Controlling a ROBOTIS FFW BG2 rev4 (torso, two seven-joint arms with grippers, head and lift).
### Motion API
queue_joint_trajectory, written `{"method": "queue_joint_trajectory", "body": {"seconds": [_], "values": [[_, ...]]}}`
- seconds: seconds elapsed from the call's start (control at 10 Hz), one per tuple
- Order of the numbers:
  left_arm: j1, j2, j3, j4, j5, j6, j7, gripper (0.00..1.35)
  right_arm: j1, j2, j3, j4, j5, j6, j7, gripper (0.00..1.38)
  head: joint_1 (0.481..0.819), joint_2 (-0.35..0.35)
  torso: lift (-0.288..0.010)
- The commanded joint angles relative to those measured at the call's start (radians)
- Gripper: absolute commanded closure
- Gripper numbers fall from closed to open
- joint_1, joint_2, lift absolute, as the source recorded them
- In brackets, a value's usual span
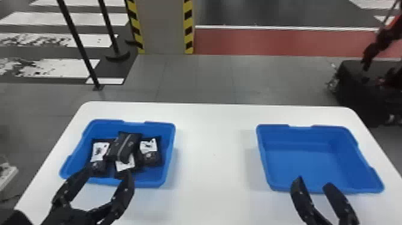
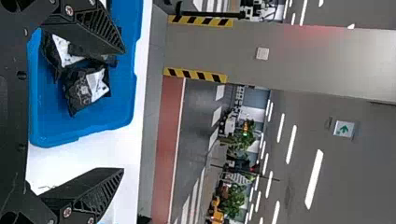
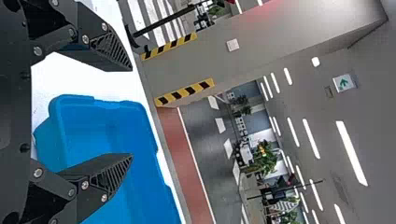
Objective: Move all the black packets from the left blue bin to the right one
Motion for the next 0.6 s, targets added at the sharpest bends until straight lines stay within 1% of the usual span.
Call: {"method": "queue_joint_trajectory", "body": {"seconds": [0.0, 0.2, 0.4, 0.5], "values": [[-0.016, 0.001, 0.043, 0.005, -0.017, 0.056, 0.0, 0.13, -0.003, 0.002, 0.006, 0.002, -0.009, 0.0, 0.0, 0.4, 0.695, 0.049, -0.11], [-0.068, 0.002, 0.072, 0.045, -0.038, 0.135, -0.002, 0.13, 0.009, 0.002, 0.006, -0.006, -0.02, 0.0, 0.0, 0.4, 0.695, 0.097, -0.11], [-0.149, 0.009, 0.093, 0.069, -0.069, 0.297, -0.017, 0.14, 0.011, 0.002, 0.006, -0.008, -0.023, 0.0, 0.0, 0.4, 0.695, 0.119, -0.11], [-0.208, 0.016, 0.101, 0.113, -0.089, 0.329, -0.034, 0.15, 0.011, 0.002, 0.006, -0.01, -0.023, 0.0, 0.002, 0.4, 0.695, 0.129, -0.11]]}}
